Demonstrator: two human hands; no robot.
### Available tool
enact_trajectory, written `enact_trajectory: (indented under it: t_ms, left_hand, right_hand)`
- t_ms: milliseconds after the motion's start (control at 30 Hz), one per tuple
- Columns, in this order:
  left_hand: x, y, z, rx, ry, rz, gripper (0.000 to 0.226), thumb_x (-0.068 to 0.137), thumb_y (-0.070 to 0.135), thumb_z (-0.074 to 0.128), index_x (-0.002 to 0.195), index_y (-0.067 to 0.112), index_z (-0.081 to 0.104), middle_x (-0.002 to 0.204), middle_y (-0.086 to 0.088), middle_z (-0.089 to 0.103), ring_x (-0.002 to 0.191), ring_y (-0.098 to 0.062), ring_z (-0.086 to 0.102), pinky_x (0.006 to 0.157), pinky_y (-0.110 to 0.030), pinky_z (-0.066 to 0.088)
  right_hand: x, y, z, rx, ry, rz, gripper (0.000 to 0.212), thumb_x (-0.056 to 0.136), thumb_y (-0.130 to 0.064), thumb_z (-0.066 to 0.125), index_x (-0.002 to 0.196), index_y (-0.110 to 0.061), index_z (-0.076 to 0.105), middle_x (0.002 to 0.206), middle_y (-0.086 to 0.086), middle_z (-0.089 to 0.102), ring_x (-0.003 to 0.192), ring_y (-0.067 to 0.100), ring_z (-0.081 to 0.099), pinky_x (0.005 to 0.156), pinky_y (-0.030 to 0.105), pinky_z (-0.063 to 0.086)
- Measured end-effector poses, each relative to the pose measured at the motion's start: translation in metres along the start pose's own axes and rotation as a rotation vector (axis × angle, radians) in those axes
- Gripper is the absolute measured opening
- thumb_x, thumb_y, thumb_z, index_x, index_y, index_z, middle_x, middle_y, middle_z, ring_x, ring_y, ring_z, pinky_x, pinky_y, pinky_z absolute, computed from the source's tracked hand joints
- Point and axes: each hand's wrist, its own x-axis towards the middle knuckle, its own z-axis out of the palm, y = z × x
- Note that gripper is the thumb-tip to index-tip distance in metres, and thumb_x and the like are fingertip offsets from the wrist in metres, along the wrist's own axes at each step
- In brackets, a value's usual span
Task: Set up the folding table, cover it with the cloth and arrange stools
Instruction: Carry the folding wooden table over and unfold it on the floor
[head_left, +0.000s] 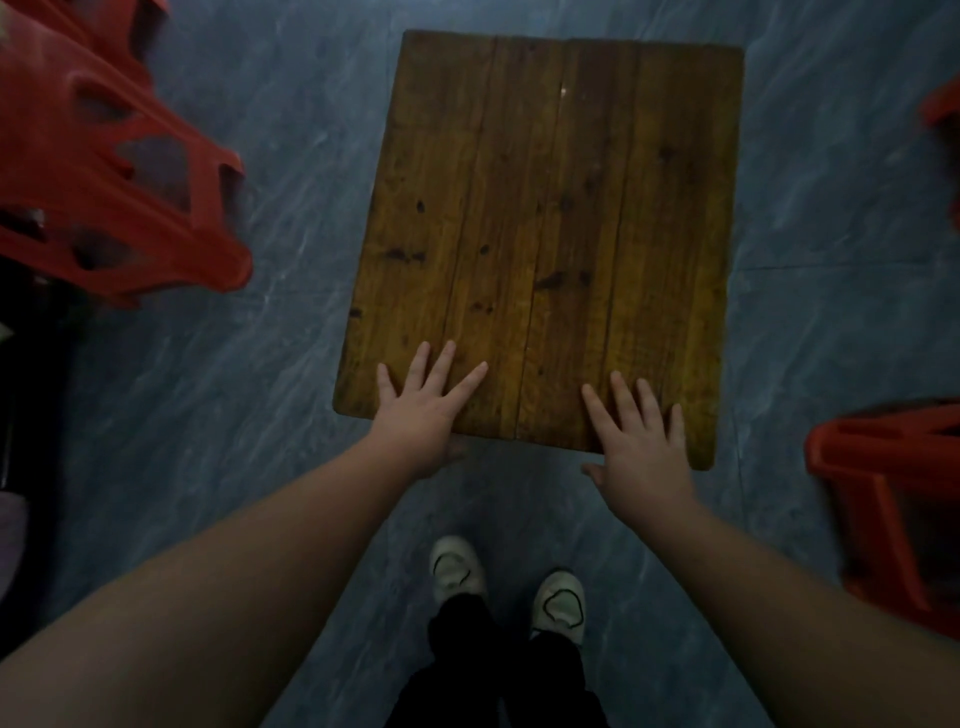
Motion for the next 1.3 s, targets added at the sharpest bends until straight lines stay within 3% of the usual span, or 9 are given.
enact_trajectory:
  t_ms: [100,267,433,733,1000,1167,1300]
  left_hand:
    - [-0.001,-0.002,0.014,0.017,-0.009,-0.019,0.110,0.086,0.059,0.063,0.145,0.049,-0.029,0.159,0.000,-0.034,0.144,-0.034,-0.033,0.108,-0.077,-0.007]
    - [0.006,-0.001,0.019,-0.047,0.066,-0.036,0.084,0.097,0.057,0.044,0.147,0.050,-0.023,0.162,0.001,-0.028,0.145,-0.034,-0.031,0.107,-0.078,-0.006]
    - [0.009,0.000,0.008,-0.077,0.018,-0.044,0.083,0.098,0.053,0.045,0.146,0.050,-0.024,0.160,0.002,-0.031,0.143,-0.034,-0.036,0.106,-0.078,-0.008]
    - [0.017,0.006,-0.003,-0.084,-0.031,-0.056,0.081,0.099,0.055,0.042,0.147,0.049,-0.023,0.161,0.001,-0.029,0.143,-0.034,-0.034,0.105,-0.079,-0.008]
    - [0.047,0.027,-0.027,-0.115,-0.036,-0.117,0.084,0.099,0.049,0.045,0.146,0.049,-0.025,0.160,0.002,-0.031,0.143,-0.034,-0.035,0.105,-0.078,-0.009]
    - [0.069,0.031,-0.050,-0.114,-0.029,-0.146,0.083,0.101,0.045,0.044,0.147,0.047,-0.024,0.161,0.001,-0.030,0.145,-0.034,-0.032,0.107,-0.078,-0.004]
    - [0.094,0.024,-0.072,-0.116,-0.006,-0.174,0.079,0.100,0.051,0.042,0.149,0.047,-0.020,0.163,0.002,-0.024,0.147,-0.032,-0.026,0.109,-0.076,-0.001]
  right_hand:
    - [0.008,-0.003,-0.001,0.007,-0.004,0.036,0.092,0.089,-0.043,0.066,0.156,-0.039,0.004,0.166,0.006,0.006,0.151,0.033,0.001,0.117,0.065,0.010]
    - [0.016,-0.001,-0.006,0.016,0.005,0.050,0.090,0.085,-0.041,0.072,0.156,-0.041,0.017,0.164,0.005,0.018,0.150,0.034,0.011,0.116,0.066,0.017]
    - [0.023,-0.003,-0.017,0.015,-0.066,0.091,0.094,0.082,-0.040,0.075,0.154,-0.045,0.015,0.164,0.003,0.017,0.149,0.031,0.007,0.117,0.065,0.014]
    - [0.034,0.005,-0.033,-0.025,-0.065,0.084,0.092,0.072,-0.040,0.083,0.151,-0.039,0.035,0.156,0.006,0.038,0.142,0.035,0.028,0.111,0.064,0.031]
    - [0.069,0.036,-0.055,-0.066,-0.072,0.041,0.090,0.077,-0.041,0.079,0.152,-0.040,0.030,0.159,0.006,0.032,0.146,0.034,0.023,0.113,0.062,0.028]
    - [0.099,0.050,-0.070,-0.056,-0.074,0.003,0.085,0.084,-0.041,0.071,0.154,-0.043,0.023,0.163,0.004,0.023,0.149,0.033,0.014,0.117,0.061,0.019]
    - [0.129,0.056,-0.087,-0.066,-0.053,-0.033,0.082,0.083,-0.042,0.072,0.152,-0.042,0.029,0.161,0.004,0.029,0.148,0.035,0.020,0.114,0.063,0.024]
